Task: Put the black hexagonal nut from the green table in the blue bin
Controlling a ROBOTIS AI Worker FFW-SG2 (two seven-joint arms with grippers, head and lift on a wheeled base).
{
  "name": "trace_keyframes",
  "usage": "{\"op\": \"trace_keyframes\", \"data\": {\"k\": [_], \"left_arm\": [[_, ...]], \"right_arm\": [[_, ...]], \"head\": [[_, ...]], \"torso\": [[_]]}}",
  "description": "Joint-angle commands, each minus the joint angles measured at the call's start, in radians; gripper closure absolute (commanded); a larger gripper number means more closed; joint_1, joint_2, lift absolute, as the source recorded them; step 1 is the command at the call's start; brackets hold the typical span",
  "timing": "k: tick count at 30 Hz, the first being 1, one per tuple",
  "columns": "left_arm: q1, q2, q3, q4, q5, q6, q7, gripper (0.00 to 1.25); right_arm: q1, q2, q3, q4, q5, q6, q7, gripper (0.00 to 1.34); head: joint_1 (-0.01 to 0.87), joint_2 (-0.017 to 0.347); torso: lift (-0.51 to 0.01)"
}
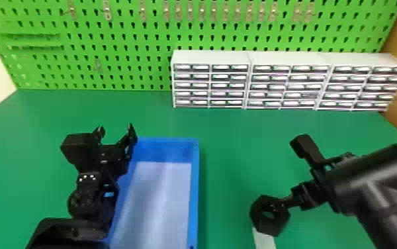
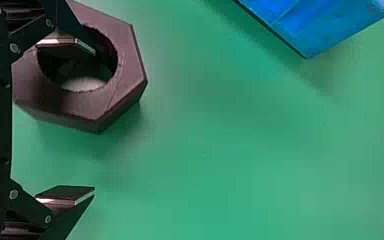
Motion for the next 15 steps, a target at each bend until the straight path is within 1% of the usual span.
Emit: {"op": "trace_keyframes", "data": {"k": [1, 5, 15], "left_arm": [[0.002, 0.000, 0.000, 0.000, 0.000, 0.000, 0.000, 0.51], [0.000, 0.000, -0.002, 0.002, 0.000, 0.000, 0.000, 0.51], [-0.003, 0.000, -0.005, 0.005, 0.000, 0.000, 0.000, 0.51]], "right_arm": [[0.011, 0.040, -0.028, 0.021, 0.187, -0.042, 0.068, 0.33], [0.010, 0.043, -0.024, 0.046, 0.182, -0.057, 0.068, 0.37], [0.005, 0.049, 0.002, 0.093, 0.182, -0.082, 0.068, 0.37]], "head": [[0.657, 0.057], [0.657, 0.057], [0.657, 0.057]], "torso": [[-0.095], [-0.095], [-0.095]]}}
